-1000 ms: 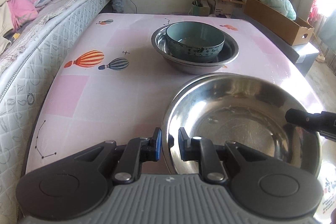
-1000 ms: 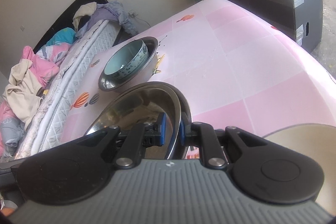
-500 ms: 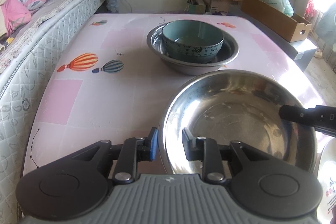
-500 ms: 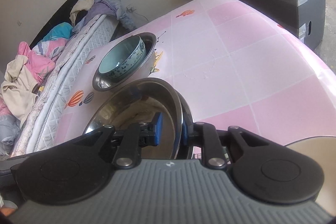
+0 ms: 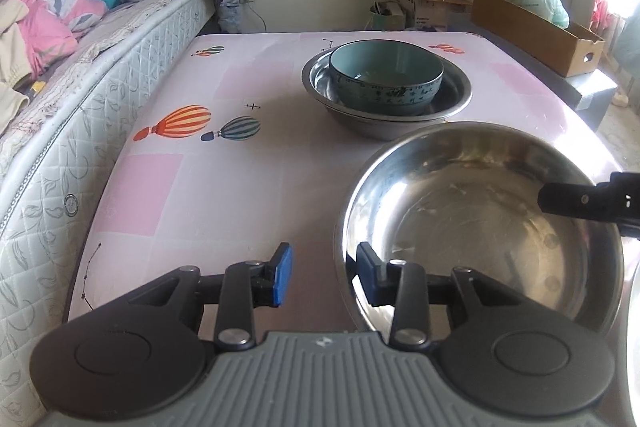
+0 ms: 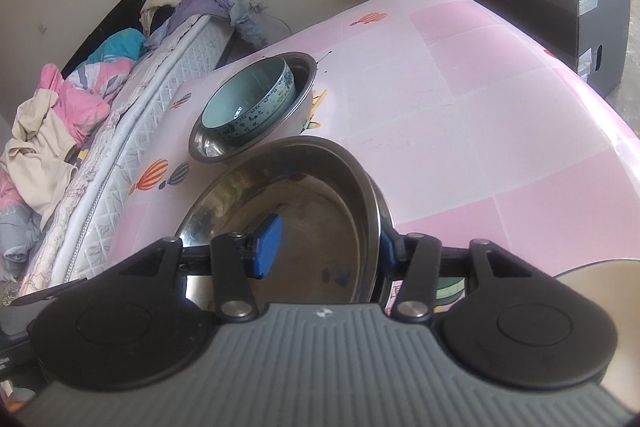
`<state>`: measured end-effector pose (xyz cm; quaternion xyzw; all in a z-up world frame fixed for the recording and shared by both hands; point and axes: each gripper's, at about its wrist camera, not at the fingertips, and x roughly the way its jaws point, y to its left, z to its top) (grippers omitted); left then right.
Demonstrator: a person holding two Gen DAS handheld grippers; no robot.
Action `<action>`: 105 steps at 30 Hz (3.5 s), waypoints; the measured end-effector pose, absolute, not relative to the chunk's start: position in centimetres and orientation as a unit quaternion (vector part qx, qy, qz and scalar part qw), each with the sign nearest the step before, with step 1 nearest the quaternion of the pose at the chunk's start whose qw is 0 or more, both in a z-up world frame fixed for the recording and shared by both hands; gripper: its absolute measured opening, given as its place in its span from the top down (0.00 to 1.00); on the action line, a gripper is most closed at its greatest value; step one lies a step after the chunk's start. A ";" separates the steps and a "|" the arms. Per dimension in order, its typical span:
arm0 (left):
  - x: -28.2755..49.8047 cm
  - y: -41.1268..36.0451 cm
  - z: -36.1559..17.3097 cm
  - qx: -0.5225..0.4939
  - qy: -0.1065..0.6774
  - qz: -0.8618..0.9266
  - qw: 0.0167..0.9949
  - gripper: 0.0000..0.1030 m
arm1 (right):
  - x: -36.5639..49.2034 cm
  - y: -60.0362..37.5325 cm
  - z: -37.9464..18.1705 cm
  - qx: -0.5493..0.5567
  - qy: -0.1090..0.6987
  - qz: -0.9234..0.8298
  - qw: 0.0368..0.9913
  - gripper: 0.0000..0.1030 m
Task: Organize plates and bowls
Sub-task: 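Open both tools and release the steel bowl rim, then move both tools to the white plate with red print, then close both tools on the white plate rim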
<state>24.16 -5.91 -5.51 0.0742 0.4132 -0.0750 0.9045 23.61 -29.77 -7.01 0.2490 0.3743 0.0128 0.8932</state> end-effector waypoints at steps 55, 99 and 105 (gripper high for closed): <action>19.2 -4.1 -2.9 0.030 0.399 -0.078 0.913 0.25 | 19.7 -33.3 -4.2 0.302 0.338 0.005 0.892 0.31; 8.7 -16.9 -5.4 0.043 0.442 -0.239 0.864 0.09 | 0.8 -43.9 -9.0 0.346 0.329 -0.113 0.872 0.28; 9.1 -17.4 -5.5 0.045 0.437 -0.244 0.865 0.20 | 0.9 -43.6 -9.3 0.328 0.324 -0.116 0.880 0.31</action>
